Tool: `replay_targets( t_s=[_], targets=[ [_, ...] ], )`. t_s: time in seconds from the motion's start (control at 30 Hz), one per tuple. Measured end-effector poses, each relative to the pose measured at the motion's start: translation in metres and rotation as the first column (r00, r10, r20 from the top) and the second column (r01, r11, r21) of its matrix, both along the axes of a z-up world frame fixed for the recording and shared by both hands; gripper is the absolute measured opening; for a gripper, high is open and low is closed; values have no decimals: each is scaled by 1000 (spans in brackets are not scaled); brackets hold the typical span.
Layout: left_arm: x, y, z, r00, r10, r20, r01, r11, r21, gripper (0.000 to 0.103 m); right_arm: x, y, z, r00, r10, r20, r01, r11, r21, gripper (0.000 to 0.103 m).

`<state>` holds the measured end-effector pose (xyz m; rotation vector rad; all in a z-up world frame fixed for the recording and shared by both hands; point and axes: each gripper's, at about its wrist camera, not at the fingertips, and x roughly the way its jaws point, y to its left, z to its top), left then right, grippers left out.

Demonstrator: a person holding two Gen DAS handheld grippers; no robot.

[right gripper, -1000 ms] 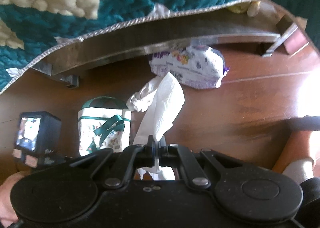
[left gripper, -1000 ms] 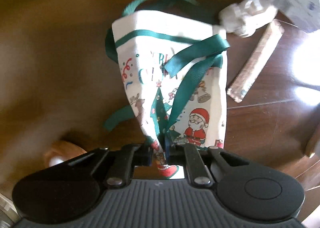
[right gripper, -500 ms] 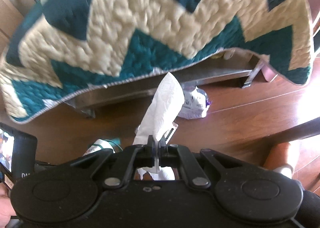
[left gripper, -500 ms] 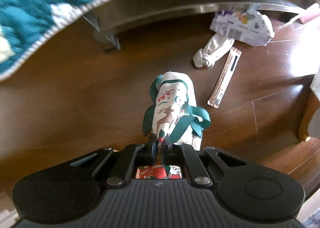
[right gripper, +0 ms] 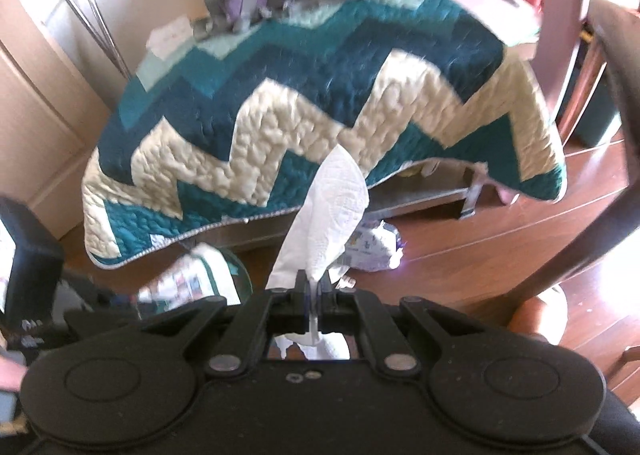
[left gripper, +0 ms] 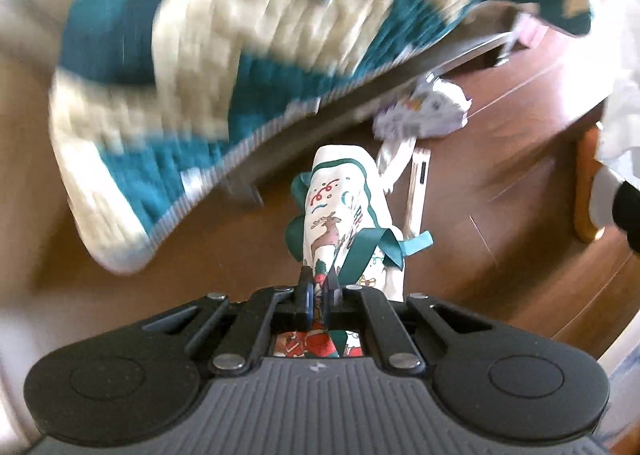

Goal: Collect trash
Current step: 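Lift and carry the tissue and tote bag to the teal bin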

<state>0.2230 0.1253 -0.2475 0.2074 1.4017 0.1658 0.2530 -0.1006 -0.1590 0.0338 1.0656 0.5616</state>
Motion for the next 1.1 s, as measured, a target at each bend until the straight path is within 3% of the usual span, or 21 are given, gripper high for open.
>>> replay_targets(
  t_s=[0.13, 0.3, 0.47, 0.63, 0.77, 0.93, 1.1],
  targets=[
    [15, -30, 51, 983, -173, 58, 165, 980, 111, 4, -8, -25, 25, 999, -9, 54, 8, 1000, 27, 2],
    [37, -60, 119, 950, -272, 151, 242, 951, 192, 4, -10, -55, 62, 992, 2, 125, -3, 1000, 12, 2],
    [56, -102, 188, 890, -380, 251, 312, 911, 270, 4, -8, -87, 113, 973, 11, 230, -6, 1000, -24, 2],
    [70, -148, 265, 805, -466, 367, 352, 873, 338, 4, -9, -117, 179, 926, 36, 376, -9, 997, -73, 2],
    [82, -182, 327, 734, -492, 468, 352, 865, 357, 4, -5, -145, 233, 875, 26, 483, 23, 995, -95, 2],
    [94, -233, 405, 626, -523, 579, 367, 852, 373, 4, 6, -182, 290, 811, -50, 583, 121, 989, -84, 2],
    [108, -285, 472, 516, -525, 677, 382, 848, 367, 4, 25, -224, 327, 753, -136, 644, 232, 970, -66, 2]
  ],
)
